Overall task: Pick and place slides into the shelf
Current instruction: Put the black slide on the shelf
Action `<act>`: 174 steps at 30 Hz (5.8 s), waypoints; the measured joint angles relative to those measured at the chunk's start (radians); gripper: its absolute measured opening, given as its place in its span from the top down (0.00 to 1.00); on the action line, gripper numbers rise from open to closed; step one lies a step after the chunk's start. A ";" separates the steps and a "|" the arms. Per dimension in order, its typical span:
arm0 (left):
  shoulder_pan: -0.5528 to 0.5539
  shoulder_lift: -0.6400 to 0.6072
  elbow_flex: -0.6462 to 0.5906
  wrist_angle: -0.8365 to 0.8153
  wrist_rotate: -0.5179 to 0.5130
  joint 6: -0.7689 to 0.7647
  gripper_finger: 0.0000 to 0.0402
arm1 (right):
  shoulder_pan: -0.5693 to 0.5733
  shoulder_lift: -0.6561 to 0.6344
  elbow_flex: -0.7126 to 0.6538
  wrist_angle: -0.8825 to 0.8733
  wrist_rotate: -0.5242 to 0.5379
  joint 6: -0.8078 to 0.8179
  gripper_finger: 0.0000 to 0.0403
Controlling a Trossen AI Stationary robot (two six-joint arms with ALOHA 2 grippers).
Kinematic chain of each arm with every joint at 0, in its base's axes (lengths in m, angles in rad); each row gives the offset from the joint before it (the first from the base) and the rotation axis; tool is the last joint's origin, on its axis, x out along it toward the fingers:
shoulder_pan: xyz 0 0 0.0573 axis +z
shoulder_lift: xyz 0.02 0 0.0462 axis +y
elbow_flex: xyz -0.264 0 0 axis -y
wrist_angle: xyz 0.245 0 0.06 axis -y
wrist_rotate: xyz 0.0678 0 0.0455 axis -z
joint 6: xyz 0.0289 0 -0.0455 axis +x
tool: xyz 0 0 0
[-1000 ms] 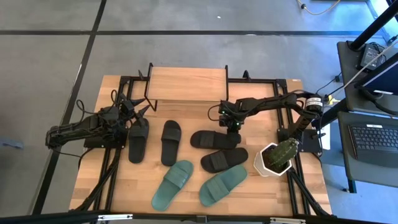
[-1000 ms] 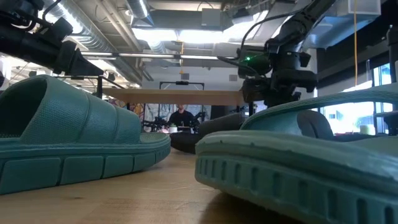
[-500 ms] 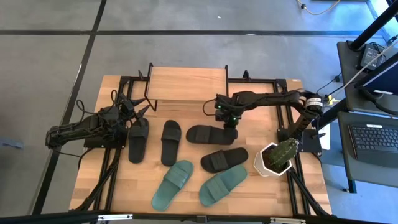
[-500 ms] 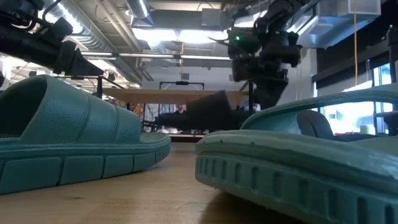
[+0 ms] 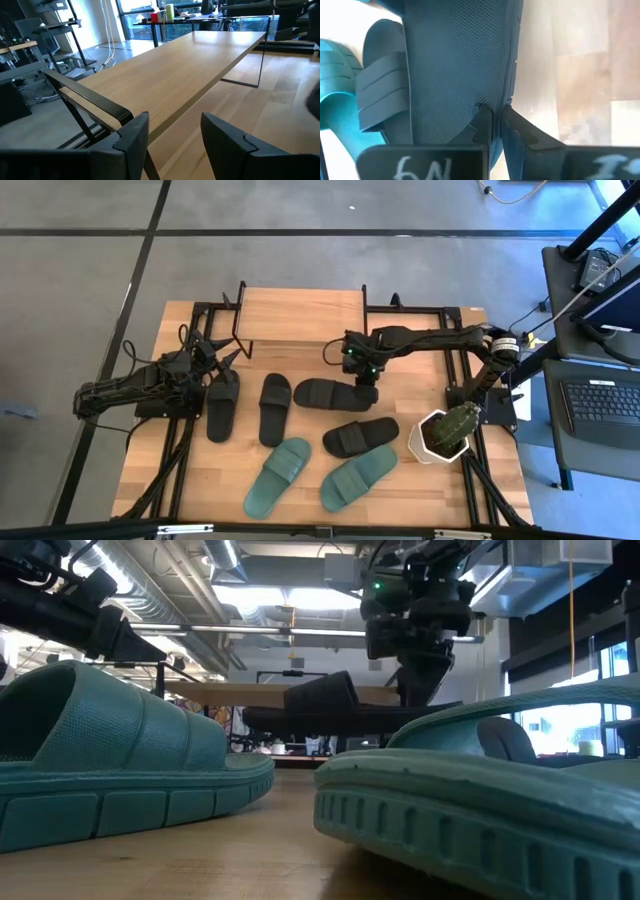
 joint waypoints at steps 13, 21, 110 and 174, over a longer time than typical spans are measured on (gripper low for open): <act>0.000 0.000 0.000 0.000 0.000 0.000 0.57 | 0.051 -0.021 0.005 -0.016 -0.038 0.108 0.93; 0.000 0.000 0.000 0.000 0.000 0.000 0.57 | 0.054 -0.118 0.059 0.002 -0.042 0.308 0.93; 0.000 0.000 0.000 -0.011 0.003 -0.007 0.57 | -0.130 -0.132 0.196 -0.075 0.620 1.071 0.79; 0.000 0.000 0.000 -0.016 0.003 -0.007 0.57 | 0.462 -0.134 -0.104 0.336 0.539 0.071 0.79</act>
